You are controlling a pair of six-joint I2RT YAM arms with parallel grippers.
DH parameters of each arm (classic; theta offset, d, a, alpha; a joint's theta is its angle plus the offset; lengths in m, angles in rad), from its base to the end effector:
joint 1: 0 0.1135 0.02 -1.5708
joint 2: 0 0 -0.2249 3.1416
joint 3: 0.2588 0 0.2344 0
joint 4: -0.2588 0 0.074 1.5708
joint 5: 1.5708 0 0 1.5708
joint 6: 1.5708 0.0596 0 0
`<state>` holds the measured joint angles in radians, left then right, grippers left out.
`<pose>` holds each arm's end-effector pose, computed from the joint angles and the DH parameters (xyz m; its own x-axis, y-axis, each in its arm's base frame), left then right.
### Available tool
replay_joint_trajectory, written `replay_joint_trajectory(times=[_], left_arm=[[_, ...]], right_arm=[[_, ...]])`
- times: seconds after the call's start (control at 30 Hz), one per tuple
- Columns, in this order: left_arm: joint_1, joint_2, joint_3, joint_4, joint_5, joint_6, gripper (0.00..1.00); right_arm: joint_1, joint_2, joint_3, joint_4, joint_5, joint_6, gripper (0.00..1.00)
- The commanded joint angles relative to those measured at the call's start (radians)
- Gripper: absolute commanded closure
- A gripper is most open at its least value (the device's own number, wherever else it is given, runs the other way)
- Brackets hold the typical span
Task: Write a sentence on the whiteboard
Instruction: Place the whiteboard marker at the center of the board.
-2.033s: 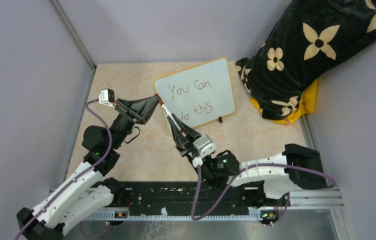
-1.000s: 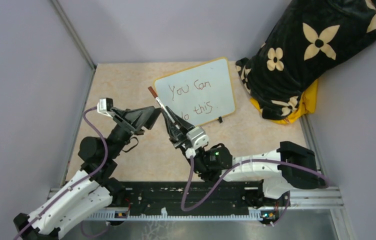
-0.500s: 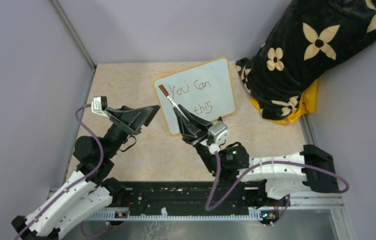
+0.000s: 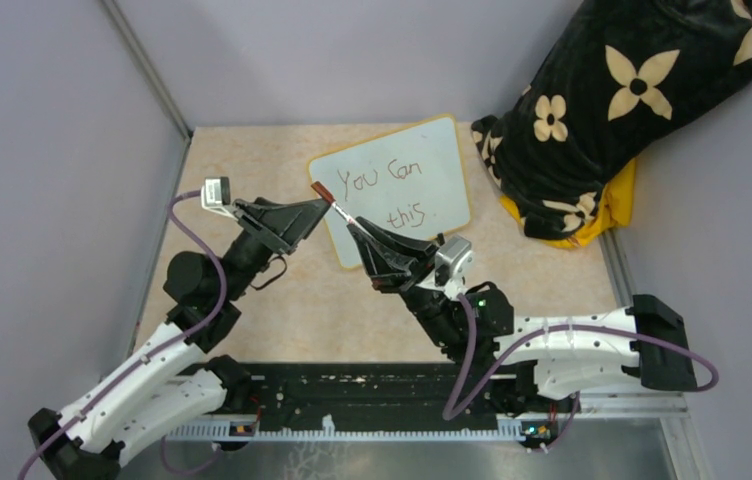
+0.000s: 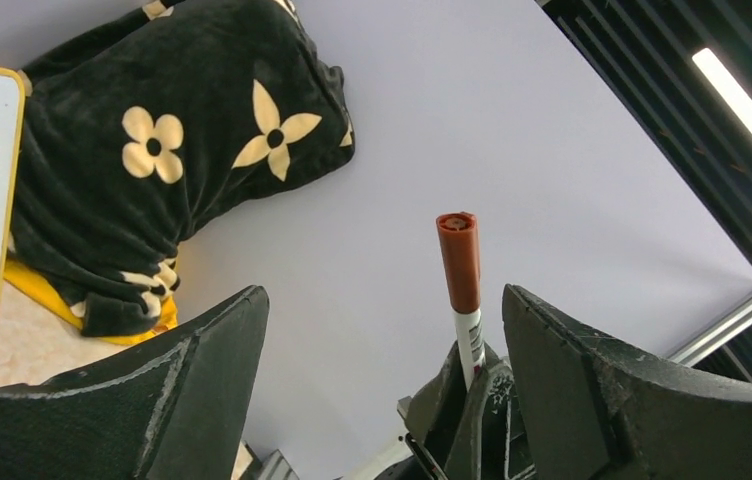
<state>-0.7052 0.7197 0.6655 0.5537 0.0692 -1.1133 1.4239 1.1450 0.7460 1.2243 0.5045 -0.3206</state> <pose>0.1477 -0.1312 0.3733 -0.4605 -0.7834 -0.4175 0.6333 0.0396 -0.7729 0.0643 0.2379 0.3783 0.3598 0.5472 -0.7557 -0.7424 0.6585 0.1233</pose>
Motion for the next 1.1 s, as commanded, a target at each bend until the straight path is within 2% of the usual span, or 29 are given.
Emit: replay_joint_trajectory(times=[0.0,0.27,0.67,0.8,1.07], left_arm=[[-0.003,-0.008,0.044,0.070,0.002,0.030,0.11],[-0.002,-0.016,0.043,0.074,-0.040,0.038,0.32],[-0.002,-0.001,0.023,0.070,0.007,-0.022,0.86],[-0.002,0.013,0.011,0.075,0.061,-0.047,1.00],[-0.002,0.056,-0.012,0.101,0.150,-0.122,1.00]], right_arm=[[0.000,-0.022,-0.005,-0.012,-0.044,0.057,1.00],[0.001,-0.022,-0.007,-0.037,-0.057,0.084,1.00],[0.000,0.000,0.002,-0.048,-0.031,0.086,1.00],[0.000,0.019,0.010,-0.039,-0.020,0.083,1.00],[0.000,0.059,0.041,-0.022,-0.005,0.074,1.00]])
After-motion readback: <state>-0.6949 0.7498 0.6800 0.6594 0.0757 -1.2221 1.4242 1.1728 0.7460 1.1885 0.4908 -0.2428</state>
